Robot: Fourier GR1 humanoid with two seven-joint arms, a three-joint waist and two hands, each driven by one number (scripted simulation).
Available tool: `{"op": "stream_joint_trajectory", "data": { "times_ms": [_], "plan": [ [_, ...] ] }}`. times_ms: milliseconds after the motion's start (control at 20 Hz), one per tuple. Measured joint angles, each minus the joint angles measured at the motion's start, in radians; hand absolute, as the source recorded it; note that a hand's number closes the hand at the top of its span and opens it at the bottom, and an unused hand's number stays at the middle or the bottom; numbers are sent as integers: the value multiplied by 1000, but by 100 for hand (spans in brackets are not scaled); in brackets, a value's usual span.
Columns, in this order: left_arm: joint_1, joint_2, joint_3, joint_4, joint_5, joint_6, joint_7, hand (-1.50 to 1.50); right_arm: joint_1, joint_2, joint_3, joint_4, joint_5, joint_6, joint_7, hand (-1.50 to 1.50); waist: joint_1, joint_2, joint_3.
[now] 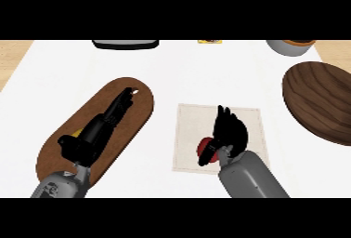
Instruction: Pick the tomato from the placemat and place it in the bowl
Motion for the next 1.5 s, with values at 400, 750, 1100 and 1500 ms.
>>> {"op": "stream_joint_trajectory", "data": {
  "times_ms": [400, 750, 1100, 1500],
  "plan": [
    [38, -9, 8, -6, -29, -18, -32, 0, 50, 6, -42, 35, 18, -7, -36, -150, 1, 0, 0],
    [27, -37, 35, 20, -43, -44, -30, 0, 52, 9, -51, 84, 22, -44, -71, 150, 1, 1, 0],
    [19, -62, 72, 36, -63, -86, -28, 0, 29, 15, -48, 149, 88, -102, -137, 150, 1, -2, -1],
    [44, -85, 69, -7, -91, -76, -4, 0, 45, -133, 4, 113, 55, -11, -440, 150, -2, -2, 0]
  ]
}}
